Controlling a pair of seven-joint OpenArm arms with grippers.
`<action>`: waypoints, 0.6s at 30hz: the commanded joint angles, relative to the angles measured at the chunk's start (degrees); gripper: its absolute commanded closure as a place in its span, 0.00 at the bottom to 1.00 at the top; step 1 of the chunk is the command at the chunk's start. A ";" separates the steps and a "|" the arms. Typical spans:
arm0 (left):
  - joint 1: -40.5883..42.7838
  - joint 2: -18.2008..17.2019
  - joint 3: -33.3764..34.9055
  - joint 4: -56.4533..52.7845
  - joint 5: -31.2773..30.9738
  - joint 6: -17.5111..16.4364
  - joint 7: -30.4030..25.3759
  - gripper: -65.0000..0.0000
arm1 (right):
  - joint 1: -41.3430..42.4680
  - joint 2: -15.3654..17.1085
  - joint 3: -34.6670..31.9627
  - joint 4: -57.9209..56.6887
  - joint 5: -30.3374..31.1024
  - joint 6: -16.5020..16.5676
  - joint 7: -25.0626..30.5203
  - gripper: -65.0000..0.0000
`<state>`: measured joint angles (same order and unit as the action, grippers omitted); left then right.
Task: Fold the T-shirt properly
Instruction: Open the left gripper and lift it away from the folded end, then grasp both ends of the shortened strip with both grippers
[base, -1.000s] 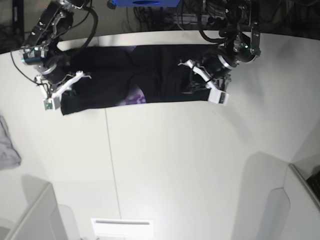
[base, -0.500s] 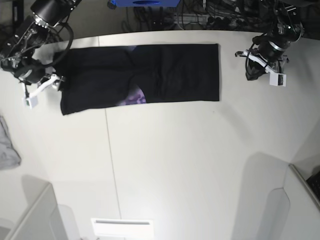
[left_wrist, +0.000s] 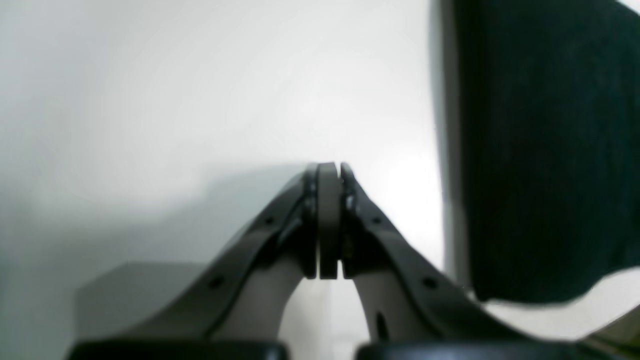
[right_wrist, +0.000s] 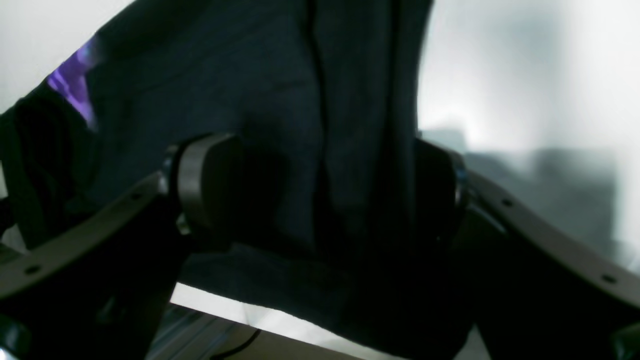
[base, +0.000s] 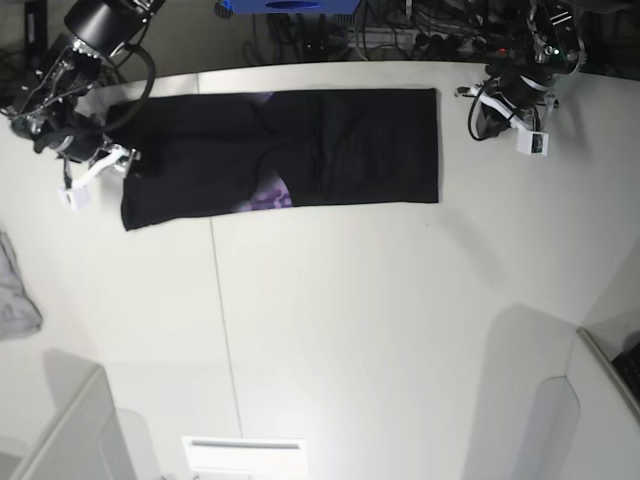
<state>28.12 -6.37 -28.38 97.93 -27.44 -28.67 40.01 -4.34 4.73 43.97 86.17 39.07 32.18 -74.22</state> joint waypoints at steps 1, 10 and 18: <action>-0.29 -0.53 -0.15 -0.13 -0.82 -0.30 -1.02 1.00 | 0.34 0.59 -0.05 0.47 0.10 0.21 -0.82 0.27; -1.35 -0.44 5.74 -1.97 -0.82 0.23 -1.11 1.00 | 0.34 0.59 -0.05 -5.07 0.10 0.21 -0.64 0.43; -2.49 -0.35 9.17 -2.85 -0.82 0.23 -1.11 1.00 | 0.43 0.76 -0.05 -5.07 0.10 0.21 -0.29 0.82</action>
<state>25.52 -6.66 -19.42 94.91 -28.99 -28.58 37.19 -3.86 4.99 43.99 80.86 40.71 32.62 -73.06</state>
